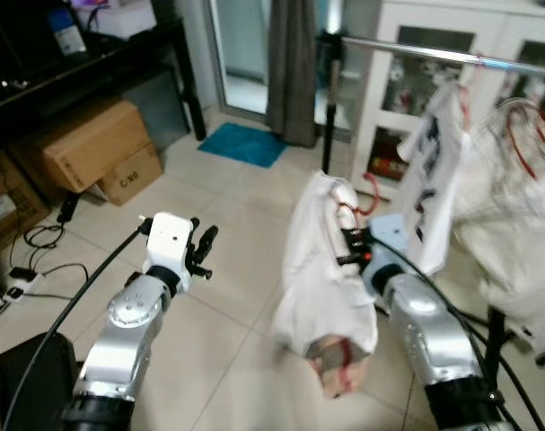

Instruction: Hang hanger

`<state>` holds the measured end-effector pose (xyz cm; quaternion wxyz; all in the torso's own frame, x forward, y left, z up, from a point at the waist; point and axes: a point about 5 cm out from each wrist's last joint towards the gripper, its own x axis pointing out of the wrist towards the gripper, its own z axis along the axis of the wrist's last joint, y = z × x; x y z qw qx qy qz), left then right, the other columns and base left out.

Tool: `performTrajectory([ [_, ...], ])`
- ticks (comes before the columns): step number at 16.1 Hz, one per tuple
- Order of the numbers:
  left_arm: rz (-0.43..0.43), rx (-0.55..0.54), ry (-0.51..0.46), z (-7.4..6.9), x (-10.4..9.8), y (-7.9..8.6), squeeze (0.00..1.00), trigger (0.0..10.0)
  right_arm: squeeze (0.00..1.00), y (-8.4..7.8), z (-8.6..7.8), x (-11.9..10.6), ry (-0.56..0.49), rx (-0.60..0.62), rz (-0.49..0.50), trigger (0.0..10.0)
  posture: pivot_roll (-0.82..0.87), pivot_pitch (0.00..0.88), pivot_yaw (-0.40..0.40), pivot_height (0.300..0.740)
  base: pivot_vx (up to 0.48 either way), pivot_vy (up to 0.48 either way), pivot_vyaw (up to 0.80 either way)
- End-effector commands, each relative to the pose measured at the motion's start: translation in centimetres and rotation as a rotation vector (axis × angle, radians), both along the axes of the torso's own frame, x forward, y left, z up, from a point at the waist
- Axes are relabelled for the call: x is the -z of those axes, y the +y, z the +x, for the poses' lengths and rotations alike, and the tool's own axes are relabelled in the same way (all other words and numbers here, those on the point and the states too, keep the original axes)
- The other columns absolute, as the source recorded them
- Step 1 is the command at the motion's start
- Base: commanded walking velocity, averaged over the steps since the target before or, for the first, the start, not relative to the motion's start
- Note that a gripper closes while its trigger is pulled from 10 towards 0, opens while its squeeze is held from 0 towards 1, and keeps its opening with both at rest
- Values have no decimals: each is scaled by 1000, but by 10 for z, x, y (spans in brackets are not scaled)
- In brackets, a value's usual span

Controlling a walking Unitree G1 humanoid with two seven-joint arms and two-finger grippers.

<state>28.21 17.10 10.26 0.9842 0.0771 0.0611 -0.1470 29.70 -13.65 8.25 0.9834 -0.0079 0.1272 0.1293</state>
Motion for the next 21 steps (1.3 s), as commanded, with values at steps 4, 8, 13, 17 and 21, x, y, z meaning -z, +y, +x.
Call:
performTrajectory([
  [4,3,31,-6,-6,-3,7,0,10000,0,13,6,-19,-59,9,-48,10000,-35,0,35,740,406,0,-200],
  [8,1,31,5,-10,-2,8,0,10000,0,16,5,-25,-72,18,-63,10000,-28,0,19,740,408,0,-800],
  [13,-11,73,8,-13,-2,2,0,10000,0,23,10,-39,-117,-45,-63,10000,-25,0,1,740,401,0,-462],
  [17,-12,66,8,-15,-3,6,0,10000,0,30,10,-43,-122,-64,2,10000,-27,0,-10,740,401,0,0],
  [21,-19,59,-16,-9,-10,4,0,10000,0,29,10,-43,-147,-12,23,10000,-21,0,-2,740,398,0,0],
])
